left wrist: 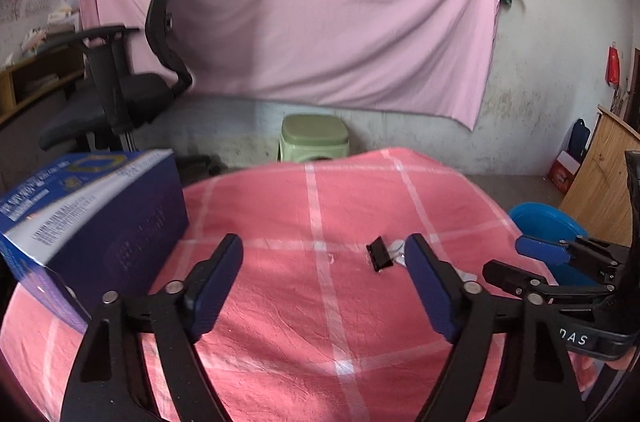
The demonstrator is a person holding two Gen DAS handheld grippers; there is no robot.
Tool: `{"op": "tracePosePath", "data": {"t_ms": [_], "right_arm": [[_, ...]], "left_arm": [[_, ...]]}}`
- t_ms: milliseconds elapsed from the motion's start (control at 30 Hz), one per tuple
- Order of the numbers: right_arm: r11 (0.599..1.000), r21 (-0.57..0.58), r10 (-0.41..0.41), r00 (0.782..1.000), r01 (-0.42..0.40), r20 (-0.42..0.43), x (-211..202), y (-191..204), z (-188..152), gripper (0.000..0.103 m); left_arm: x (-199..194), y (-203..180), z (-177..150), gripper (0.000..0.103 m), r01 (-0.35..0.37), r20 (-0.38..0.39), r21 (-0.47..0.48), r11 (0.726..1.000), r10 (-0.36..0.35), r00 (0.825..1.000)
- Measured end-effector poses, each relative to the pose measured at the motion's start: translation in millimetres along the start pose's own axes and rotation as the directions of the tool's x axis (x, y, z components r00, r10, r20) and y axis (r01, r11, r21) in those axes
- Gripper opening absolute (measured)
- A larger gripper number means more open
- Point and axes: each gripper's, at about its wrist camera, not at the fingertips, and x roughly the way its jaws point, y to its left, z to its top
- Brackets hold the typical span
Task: Collect trash
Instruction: 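Swing both tools back over the bed toward the tube and clip, then grasp the white tube with the right gripper while the left grasps the black clip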
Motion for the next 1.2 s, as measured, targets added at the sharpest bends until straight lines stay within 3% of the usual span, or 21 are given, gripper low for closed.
{"op": "tracePosePath", "data": {"t_ms": [167,400,567,600,633,667,900,1200], "right_arm": [[0.997,-0.053,0.048,0.998,-0.05,-0.036,8,11,4,0.07],[0.992,-0.112,0.041,0.993,-0.054,-0.112,32,30,9,0.065],[0.994,-0.084,0.054,0.992,-0.064,-0.114,31,24,8,0.039],[0.996,-0.065,0.06,0.992,-0.068,-0.114,31,20,8,0.036],[0.997,-0.042,0.06,0.992,-0.065,-0.112,30,15,8,0.028],[0.998,-0.021,0.052,0.993,-0.055,-0.109,29,11,8,0.02],[0.998,0.062,0.034,0.995,-0.029,-0.091,23,-6,6,0.019],[0.999,0.052,-0.005,0.996,0.01,-0.088,25,-2,6,0.019]], "left_arm": [[18,10,2,0.069,0.028,-0.082,-0.069,0.997,-0.033,0.996],[32,17,4,0.067,0.069,-0.162,-0.138,0.988,-0.091,0.983],[32,10,3,0.065,0.128,-0.166,-0.125,0.984,-0.148,0.975],[32,7,3,0.056,0.133,-0.17,-0.114,0.985,-0.151,0.974],[34,4,3,0.05,0.141,-0.184,-0.102,0.985,-0.158,0.97],[36,2,3,0.048,0.145,-0.193,-0.098,0.985,-0.161,0.968],[54,-16,7,0.044,0.191,-0.24,-0.059,0.98,-0.199,0.95],[77,-31,6,0.032,0.12,-0.294,-0.004,0.993,-0.115,0.949]]}}
